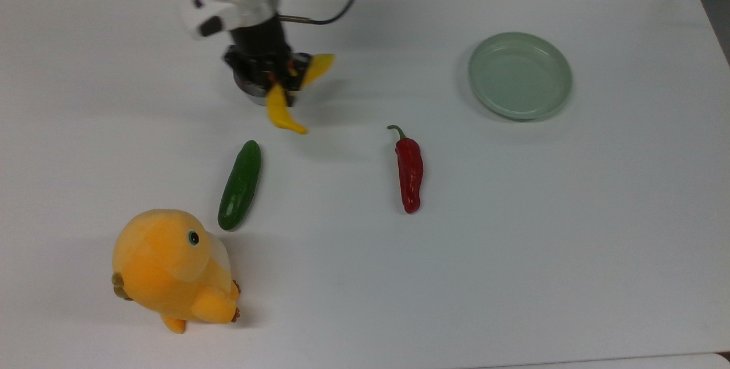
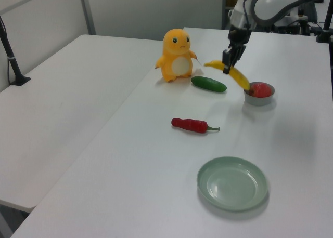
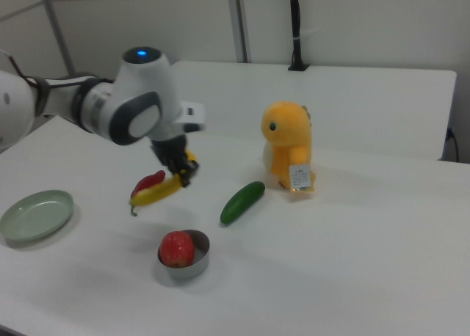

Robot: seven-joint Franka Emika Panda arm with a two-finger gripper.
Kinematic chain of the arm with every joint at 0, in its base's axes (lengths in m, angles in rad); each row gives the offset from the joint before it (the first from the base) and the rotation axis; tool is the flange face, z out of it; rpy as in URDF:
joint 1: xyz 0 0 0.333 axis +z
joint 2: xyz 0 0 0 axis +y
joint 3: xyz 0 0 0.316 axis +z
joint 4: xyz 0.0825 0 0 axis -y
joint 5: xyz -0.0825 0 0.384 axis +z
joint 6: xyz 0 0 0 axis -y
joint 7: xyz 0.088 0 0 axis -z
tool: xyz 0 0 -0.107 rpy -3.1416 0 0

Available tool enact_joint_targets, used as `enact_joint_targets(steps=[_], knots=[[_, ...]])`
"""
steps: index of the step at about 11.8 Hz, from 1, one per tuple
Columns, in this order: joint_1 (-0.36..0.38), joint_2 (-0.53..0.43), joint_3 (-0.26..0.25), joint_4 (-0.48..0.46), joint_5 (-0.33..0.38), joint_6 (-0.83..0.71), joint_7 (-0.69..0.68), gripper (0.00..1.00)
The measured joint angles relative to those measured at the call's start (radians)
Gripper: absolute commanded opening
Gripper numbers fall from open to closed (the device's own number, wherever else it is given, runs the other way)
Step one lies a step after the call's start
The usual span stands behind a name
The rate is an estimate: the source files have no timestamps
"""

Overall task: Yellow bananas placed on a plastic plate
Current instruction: 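Lift the banana and carry it over the pale green plate, then lower the banana onto the plate and open the gripper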

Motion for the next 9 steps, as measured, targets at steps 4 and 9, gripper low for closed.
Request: enact_joint_targets(steps=[4, 9], knots=[[0.078, -0.001, 0.19, 0.007, 0.0, 0.0, 0.147, 0.01], [0.212, 0.014, 0.304, 0.007, 0.0, 0.001, 0.273, 0.01]])
